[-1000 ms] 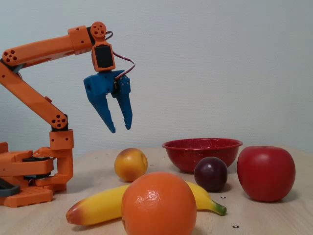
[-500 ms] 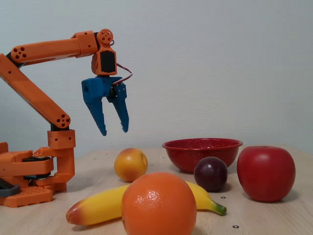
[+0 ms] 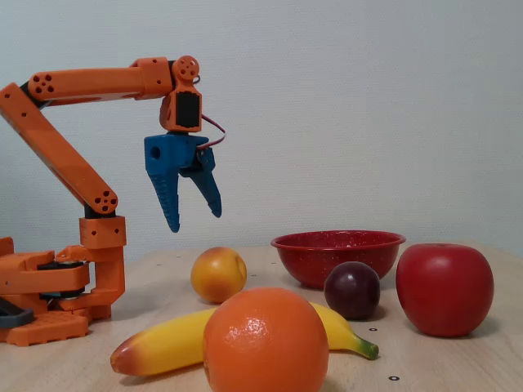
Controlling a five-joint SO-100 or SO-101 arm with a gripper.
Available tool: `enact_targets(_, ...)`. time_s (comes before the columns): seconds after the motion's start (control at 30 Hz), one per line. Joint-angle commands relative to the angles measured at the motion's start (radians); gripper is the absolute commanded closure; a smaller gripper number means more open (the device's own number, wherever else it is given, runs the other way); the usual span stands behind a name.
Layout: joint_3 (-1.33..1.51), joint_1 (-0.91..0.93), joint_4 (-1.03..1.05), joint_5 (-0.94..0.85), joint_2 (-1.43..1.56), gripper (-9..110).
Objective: Put peach in the red bowl.
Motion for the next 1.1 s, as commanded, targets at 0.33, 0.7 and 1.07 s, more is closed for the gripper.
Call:
enact_targets(0.33,-0.028,0.067,0.012,-0.247,-0.094,57)
enact_targets(0.7,-0.017,0.083,-0.080,-0.296,-0.216,57)
enact_targets(1.07,0.014,0.080,-0.186,-0.307,-0.296,57)
